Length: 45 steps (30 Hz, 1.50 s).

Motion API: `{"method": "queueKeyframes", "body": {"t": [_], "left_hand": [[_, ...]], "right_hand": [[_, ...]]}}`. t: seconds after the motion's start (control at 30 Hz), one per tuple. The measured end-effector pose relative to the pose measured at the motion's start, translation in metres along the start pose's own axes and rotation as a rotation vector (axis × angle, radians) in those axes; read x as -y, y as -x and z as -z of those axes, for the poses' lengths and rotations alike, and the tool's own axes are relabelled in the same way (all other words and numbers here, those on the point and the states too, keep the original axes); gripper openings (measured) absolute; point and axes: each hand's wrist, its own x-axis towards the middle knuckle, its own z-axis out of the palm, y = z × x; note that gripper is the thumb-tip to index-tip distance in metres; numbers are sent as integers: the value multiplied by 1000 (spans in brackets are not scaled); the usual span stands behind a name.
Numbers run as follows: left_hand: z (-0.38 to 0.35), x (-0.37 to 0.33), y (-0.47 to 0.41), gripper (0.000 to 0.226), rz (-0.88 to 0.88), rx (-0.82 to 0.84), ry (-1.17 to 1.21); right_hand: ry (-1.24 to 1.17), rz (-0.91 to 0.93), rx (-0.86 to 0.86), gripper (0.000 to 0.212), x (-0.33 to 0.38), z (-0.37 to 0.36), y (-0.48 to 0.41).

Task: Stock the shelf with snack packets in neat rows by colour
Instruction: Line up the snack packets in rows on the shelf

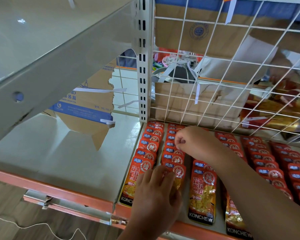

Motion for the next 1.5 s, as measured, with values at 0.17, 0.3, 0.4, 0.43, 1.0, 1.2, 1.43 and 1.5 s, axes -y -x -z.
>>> {"method": "queueKeyframes", "body": {"t": [0.17,0.3,0.4,0.43,1.0,1.2,1.43,1.5], "left_hand": [[0,0,0,48,4,0,-8],[-1,0,0,44,-4,-15,-11],[0,0,0,44,1,-22,-13],[0,0,0,44,7,-22,-11],[0,-1,-1,44,79,3,-3],[-1,-1,0,44,79,0,-8],[-1,0,-1,43,63,-55,15],[0,0,0,44,57,-62,27]], "right_hand": [[32,26,71,23,4,-4,0],[-5,72,11,20,-1,-13,5],[-30,85,-21,20,-4,-15,14],[-34,84,-21,20,-3,-14,14],[39,79,26,21,3,-12,11],[61,65,63,21,3,-14,5],[45,89,-8,18,-3,-22,5],[-13,99,-56,15,-6,-22,7]]}}
